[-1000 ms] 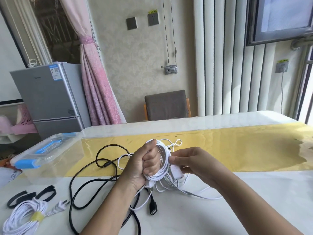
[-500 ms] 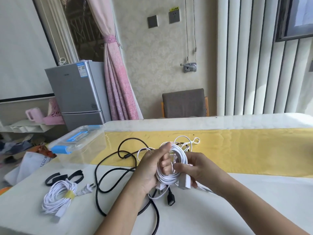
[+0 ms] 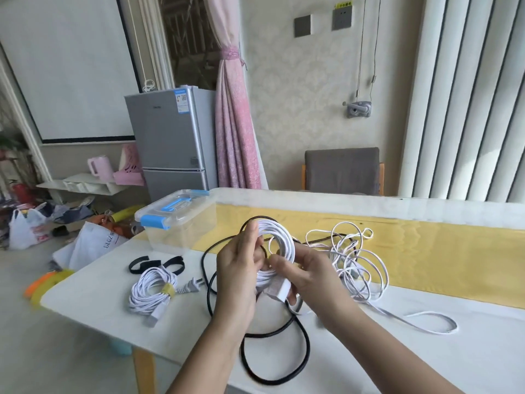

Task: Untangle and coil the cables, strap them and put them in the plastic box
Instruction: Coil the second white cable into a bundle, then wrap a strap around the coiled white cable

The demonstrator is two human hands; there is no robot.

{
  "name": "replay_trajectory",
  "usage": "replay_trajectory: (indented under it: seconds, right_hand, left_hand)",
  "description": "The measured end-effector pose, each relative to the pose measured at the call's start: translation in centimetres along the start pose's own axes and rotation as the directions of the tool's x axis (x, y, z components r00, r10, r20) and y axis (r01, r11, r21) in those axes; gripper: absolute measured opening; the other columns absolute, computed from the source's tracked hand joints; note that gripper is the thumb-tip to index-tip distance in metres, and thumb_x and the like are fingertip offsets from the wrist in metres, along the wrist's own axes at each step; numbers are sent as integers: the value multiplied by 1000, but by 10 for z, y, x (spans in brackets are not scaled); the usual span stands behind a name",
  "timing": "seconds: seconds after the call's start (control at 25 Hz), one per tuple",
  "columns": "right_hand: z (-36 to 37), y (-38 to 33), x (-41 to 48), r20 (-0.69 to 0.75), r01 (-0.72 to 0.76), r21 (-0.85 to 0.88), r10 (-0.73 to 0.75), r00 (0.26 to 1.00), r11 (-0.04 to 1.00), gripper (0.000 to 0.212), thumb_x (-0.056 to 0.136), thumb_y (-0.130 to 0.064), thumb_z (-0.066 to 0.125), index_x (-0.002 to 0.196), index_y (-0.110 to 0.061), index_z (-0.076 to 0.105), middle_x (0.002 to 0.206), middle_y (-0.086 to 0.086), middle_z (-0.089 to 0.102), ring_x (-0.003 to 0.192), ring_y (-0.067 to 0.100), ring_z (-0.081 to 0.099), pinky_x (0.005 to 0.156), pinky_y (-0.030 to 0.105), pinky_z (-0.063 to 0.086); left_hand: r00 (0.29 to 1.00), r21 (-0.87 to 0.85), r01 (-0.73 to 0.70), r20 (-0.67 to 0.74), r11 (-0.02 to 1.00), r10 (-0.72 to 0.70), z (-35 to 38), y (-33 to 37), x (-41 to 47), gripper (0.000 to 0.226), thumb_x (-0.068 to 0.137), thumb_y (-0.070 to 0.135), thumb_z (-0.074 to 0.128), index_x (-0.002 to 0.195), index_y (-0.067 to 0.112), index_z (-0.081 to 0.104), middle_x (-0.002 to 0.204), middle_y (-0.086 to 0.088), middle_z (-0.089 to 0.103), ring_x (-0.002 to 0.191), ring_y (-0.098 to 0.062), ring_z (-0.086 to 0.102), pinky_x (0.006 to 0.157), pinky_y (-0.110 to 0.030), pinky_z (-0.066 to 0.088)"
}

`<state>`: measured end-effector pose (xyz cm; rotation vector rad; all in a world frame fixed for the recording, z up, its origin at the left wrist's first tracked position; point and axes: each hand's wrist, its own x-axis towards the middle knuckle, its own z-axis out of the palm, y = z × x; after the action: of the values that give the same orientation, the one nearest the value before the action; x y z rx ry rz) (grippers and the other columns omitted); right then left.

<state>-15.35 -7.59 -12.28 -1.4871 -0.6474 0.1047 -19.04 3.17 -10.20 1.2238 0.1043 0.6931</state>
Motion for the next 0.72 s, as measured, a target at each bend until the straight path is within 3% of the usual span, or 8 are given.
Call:
replay_trajectory:
  seconds: [0.16,0.24,0.32,0.44,0.56,0.64,0.72]
  right_hand:
    - [53,0,25,136,4,-23,-1,991,1000,29,88,-22,65,91,7,63,67,13,60,39,14,48,41,23,43]
    - [79,-3,39,204,-13,-26,18,979,1000,43,88,-35,61,94,8,60,71,9,57,49,13,54,49,26,51]
    - [103,-2,58,237,-44,-46,54,970,998,43,92,-40,52,94,1,61,71,1,54,59,13,56,57,27,54]
    - [140,8,89,248,-27,-257,93,964,966,26,98,-31,48,85,-18,66,74,-4,61,66,12,57,68,30,54]
    - [174,18,120,338,104,-531,97,936,841,27,95,-11,46,103,-12,71,105,2,69,87,11,60,77,15,46]
    - [201,23,136,390,166,-629,123,913,760,33,92,-4,43,112,-10,69,121,3,65,108,18,57,93,19,42]
    - [222,28,148,402,168,-660,155,903,732,35,92,-2,43,113,-10,69,124,4,64,114,21,54,94,20,39]
  left_hand:
    - [986,188,-154,-34,970,163,-52,23,22,37,89,34,56,61,10,50,46,10,28,46,-6,26,44,-16,29]
    - [963,292,-240,-51,926,266,-82,41,34,34,90,32,60,64,11,55,45,9,36,45,-5,32,45,-15,33]
    - [925,412,-331,-34,849,377,-113,60,45,30,91,31,61,65,16,59,46,13,47,46,-2,40,49,-16,36]
    - [884,526,-401,6,750,468,-156,80,62,30,94,24,57,64,21,57,46,15,50,47,-1,43,50,-13,36]
    - [845,624,-410,-14,665,534,-193,82,78,32,92,33,58,66,14,59,53,6,54,52,-6,43,53,-21,36]
    - [810,716,-379,-49,586,585,-218,80,86,41,89,40,54,74,3,62,66,-11,62,64,-23,53,63,-31,41]
    - [791,768,-345,-72,540,607,-236,78,88,44,89,41,54,76,0,61,70,-17,61,73,-35,55,66,-36,42]
